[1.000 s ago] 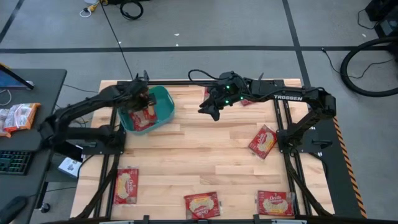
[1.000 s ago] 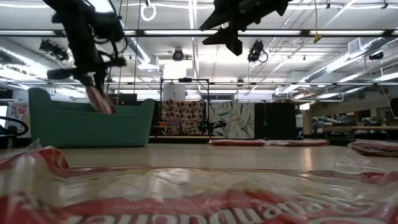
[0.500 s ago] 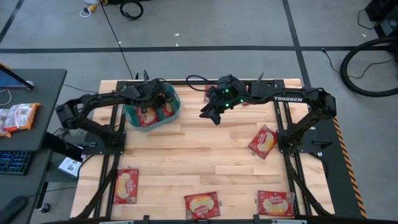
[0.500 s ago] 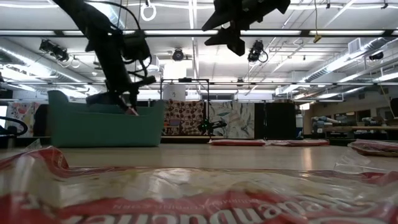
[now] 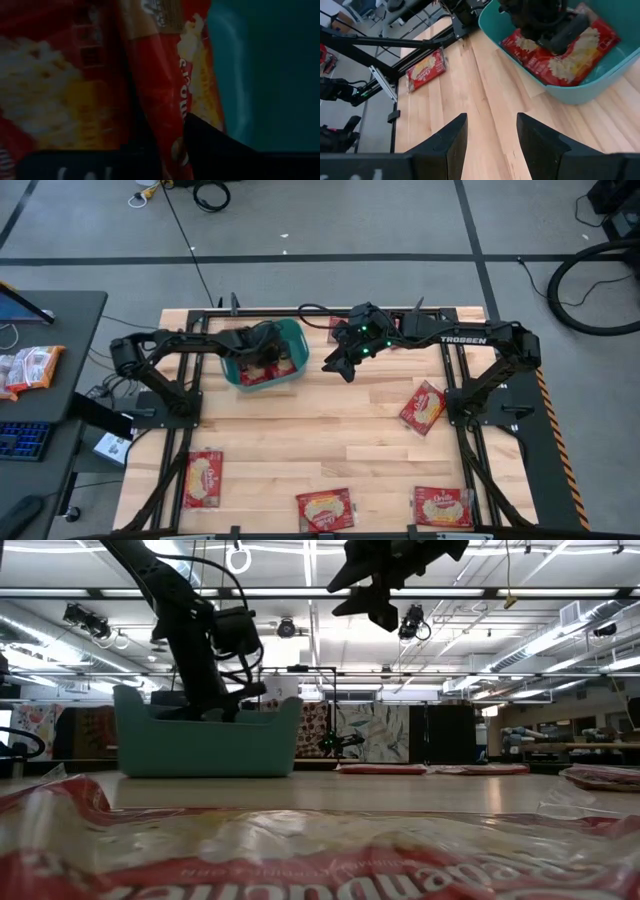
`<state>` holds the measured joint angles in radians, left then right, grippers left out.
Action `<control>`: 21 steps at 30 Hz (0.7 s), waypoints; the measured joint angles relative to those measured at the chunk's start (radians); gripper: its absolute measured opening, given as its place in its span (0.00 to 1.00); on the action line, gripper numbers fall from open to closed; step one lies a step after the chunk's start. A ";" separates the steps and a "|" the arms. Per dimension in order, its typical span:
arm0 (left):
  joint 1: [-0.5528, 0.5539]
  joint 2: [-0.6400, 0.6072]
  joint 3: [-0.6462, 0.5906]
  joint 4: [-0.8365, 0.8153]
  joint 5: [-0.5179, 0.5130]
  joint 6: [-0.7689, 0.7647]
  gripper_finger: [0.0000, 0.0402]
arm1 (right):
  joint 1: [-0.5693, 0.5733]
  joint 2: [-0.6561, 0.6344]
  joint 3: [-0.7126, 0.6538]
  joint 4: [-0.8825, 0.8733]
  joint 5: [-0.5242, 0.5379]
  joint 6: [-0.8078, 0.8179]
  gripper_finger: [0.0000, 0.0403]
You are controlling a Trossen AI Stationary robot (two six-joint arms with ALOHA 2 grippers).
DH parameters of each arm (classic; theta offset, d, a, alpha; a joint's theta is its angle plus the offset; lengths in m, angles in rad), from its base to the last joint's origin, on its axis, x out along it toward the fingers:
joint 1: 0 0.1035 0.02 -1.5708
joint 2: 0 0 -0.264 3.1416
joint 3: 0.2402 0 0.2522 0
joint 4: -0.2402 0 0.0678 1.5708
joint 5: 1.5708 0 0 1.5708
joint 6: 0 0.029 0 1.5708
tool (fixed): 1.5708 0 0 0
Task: Sort popcorn bags into baskets
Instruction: Adjust the popcorn bag in the green bin
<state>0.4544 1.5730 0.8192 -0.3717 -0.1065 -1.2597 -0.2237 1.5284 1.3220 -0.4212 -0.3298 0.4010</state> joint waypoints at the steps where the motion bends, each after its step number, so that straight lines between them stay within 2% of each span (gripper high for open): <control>1: -0.002 0.000 0.000 -0.013 -0.008 0.016 0.21 | 0.000 0.000 0.000 0.000 0.002 0.000 0.44; 8: 0.020 -0.028 -0.002 -0.044 0.029 0.122 0.45 | 0.000 0.000 0.000 0.001 0.023 0.000 0.44; 11: 0.020 -0.065 -0.002 -0.117 0.018 0.143 0.52 | 0.000 0.000 0.000 0.001 0.022 0.008 0.44; 16: 0.000 -0.073 -0.002 -0.185 -0.071 0.145 0.53 | 0.000 0.000 0.000 0.001 0.023 0.021 0.44; 21: -0.028 -0.029 -0.002 -0.023 -0.127 0.144 0.48 | 0.000 0.000 0.000 0.008 0.026 0.049 0.44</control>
<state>0.4263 1.5437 0.8169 -0.3948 -0.2334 -1.1153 -0.2237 1.5284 1.3217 -0.4133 -0.3036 0.4496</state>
